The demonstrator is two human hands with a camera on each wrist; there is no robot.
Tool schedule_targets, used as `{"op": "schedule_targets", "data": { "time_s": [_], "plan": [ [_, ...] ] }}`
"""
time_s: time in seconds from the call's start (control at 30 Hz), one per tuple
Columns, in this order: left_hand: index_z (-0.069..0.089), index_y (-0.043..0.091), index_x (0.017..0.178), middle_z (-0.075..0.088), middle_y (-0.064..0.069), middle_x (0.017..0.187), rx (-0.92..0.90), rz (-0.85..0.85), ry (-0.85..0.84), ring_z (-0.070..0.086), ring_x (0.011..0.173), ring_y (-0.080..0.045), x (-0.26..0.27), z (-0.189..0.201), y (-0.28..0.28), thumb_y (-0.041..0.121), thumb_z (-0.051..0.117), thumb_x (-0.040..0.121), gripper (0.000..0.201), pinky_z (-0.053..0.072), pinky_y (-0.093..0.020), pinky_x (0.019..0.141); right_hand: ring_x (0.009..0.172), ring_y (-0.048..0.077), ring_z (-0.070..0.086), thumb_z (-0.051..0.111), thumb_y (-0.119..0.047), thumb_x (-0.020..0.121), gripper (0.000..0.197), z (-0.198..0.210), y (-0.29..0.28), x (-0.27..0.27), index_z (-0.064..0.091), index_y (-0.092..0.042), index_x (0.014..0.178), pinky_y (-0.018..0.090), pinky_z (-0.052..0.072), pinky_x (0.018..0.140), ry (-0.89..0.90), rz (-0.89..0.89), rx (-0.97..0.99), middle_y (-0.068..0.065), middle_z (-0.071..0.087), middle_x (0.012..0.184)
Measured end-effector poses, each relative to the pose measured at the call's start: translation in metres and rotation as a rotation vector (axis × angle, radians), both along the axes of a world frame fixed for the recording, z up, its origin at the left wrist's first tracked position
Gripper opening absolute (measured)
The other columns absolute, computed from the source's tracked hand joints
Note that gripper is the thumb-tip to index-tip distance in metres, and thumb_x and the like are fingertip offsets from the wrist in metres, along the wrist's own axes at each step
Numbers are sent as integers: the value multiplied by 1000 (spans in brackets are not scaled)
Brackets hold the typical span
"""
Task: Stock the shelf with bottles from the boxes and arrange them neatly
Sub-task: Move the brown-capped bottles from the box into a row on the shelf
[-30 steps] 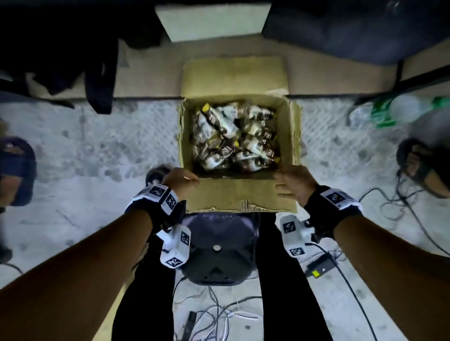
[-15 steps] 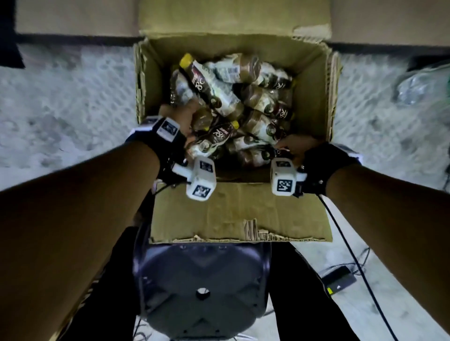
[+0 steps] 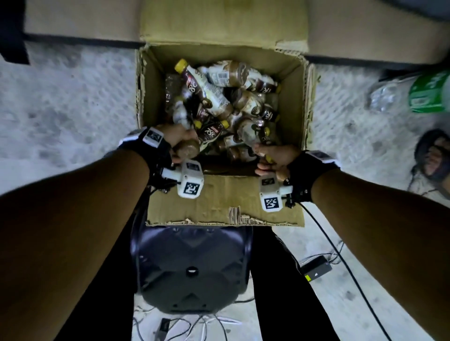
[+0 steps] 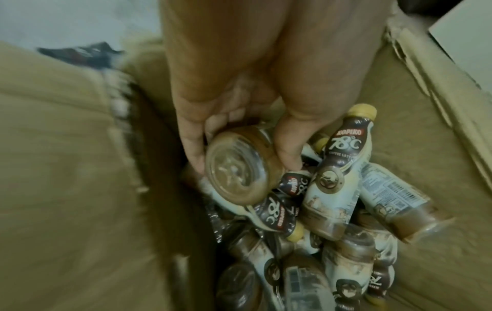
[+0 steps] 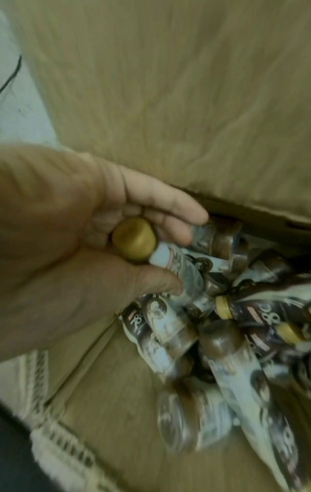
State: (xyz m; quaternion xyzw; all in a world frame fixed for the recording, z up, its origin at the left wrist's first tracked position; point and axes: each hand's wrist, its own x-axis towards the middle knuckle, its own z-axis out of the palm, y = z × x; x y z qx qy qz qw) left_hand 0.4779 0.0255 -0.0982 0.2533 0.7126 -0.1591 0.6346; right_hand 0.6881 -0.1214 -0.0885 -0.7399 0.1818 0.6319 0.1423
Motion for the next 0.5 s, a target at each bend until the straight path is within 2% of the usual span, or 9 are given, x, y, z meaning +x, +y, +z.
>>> {"op": "schedule_targets", "data": {
  "time_s": [0.07,0.1,0.17,0.23,0.27,0.3,0.37,0.4,0.5],
  "plan": [
    [68,21,85,67,-8,90,-72,-95,-21,60,71,-24,-11,26,-20,33,63,90,14,43,-21,40,46,11,41,63,-27,95,19,23,2,-3,55,-12,84,23,51,38,-25,-33,-6,3,46,64],
    [70,22,87,68,-10,95,-106,-100,-38,61,76,-26,-17,41,-27,36,63,90,16,43,-21,38,39,10,38,56,-25,99,21,36,2,-4,51,-11,84,17,45,34,-20,-55,3,2,46,55],
    [74,22,73,67,-10,90,-147,-10,-90,62,76,-25,-25,70,-38,32,60,93,27,51,-27,44,31,10,34,37,-18,106,31,59,-5,-7,37,-11,75,13,37,36,-13,-134,35,-1,39,40],
    [75,22,59,65,-9,77,-194,69,-114,61,71,-23,-35,98,-45,28,59,93,39,54,-30,49,45,13,45,32,-16,106,32,90,-12,-16,40,-10,75,23,49,56,-61,-187,5,2,46,53],
    [74,19,64,64,-10,75,-218,115,-112,61,69,-24,-38,115,-49,27,61,92,32,52,-29,46,54,16,51,35,-19,105,27,103,-17,-21,46,-8,83,27,52,63,-102,-184,-3,5,52,64],
    [72,15,78,63,-12,77,-227,138,-126,61,67,-26,-42,130,-51,27,63,90,19,51,-28,42,62,21,56,37,-21,105,23,119,-21,-26,50,-6,93,31,54,63,-134,-163,-2,8,56,74],
    [61,11,98,62,-14,85,-223,170,-109,62,68,-27,-48,152,-54,27,66,87,20,49,-29,41,75,28,61,39,-23,105,20,144,-27,-35,49,-6,106,37,53,65,-129,-131,1,12,59,87],
    [59,11,102,62,-14,87,-215,183,-96,62,72,-27,-50,159,-55,26,66,88,22,51,-32,46,77,29,62,41,-22,104,20,149,-30,-35,50,-5,105,38,52,66,-107,-130,-2,12,60,89],
    [62,12,106,66,-11,100,-178,261,-93,64,90,-27,-59,162,-56,21,69,86,23,54,-43,74,70,24,63,47,-19,101,19,151,-27,-36,55,-6,90,34,51,57,-122,-115,1,14,62,91]
  ]
}}
